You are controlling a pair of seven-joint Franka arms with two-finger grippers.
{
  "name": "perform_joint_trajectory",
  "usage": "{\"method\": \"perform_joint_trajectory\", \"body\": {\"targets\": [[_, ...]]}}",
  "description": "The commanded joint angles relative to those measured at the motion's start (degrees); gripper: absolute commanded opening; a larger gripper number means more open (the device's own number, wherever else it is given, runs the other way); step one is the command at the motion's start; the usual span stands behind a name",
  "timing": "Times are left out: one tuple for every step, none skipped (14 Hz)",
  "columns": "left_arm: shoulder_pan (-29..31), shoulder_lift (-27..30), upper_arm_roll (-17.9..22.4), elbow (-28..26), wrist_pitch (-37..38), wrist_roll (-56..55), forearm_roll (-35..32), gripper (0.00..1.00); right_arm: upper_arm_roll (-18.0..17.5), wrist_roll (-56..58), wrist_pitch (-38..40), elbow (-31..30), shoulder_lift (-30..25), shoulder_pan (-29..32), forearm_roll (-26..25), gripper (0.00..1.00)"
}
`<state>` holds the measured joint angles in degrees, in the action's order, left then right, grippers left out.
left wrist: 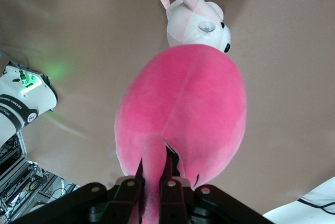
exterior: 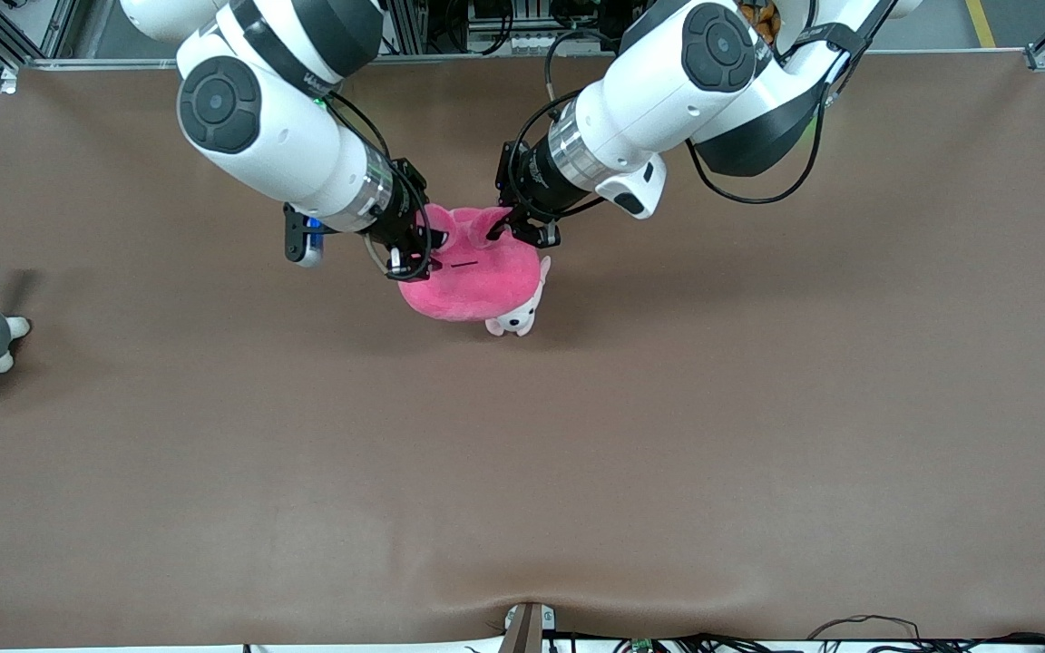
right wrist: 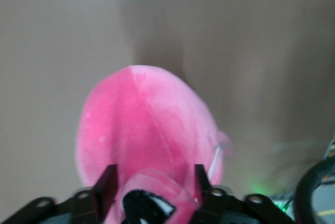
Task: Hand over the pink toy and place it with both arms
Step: 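Grasp the pink toy with the right gripper beside the left gripper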
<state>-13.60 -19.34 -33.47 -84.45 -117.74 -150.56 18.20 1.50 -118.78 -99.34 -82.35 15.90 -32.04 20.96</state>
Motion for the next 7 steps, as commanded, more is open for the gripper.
{"method": "perform_joint_trajectory", "body": {"targets": [[-0.82,-1.05,0.07,1.75,-0.47,-1.4,-1.68,0.0,-0.19,-3.12,-4.71,1.32,0.62,1.45,3.37,0.0],[-0.82,-1.05,0.07,1.66,-0.47,-1.4,-1.77,0.0,-0.19,-2.69,-4.72,1.32,0.62,1.37,3.38,0.0],[-0.82,-1.05,0.07,1.75,-0.47,-1.4,-1.77,0.0,-0.19,-2.34,-4.72,1.32,0.62,1.36,3.21,0.0],[-0.82,-1.05,0.07,1.75,-0.47,-1.32,-1.77,0.0,-0.19,-2.42,-4.55,1.23,0.62,1.36,3.03,0.0],[-0.73,-1.05,0.07,1.75,-0.47,-1.32,-1.77,0.02,-0.1,-2.6,-4.55,1.32,0.53,1.45,2.86,0.0],[-0.73,-1.05,0.07,1.75,-0.47,-1.32,-1.77,0.47,-0.01,-2.68,-4.37,1.32,0.45,2.06,2.68,0.0],[-0.73,-1.05,0.16,1.75,-0.47,-1.14,-1.85,0.99,-0.01,-2.6,-4.29,1.32,0.27,3.81,2.59,0.0]]}}
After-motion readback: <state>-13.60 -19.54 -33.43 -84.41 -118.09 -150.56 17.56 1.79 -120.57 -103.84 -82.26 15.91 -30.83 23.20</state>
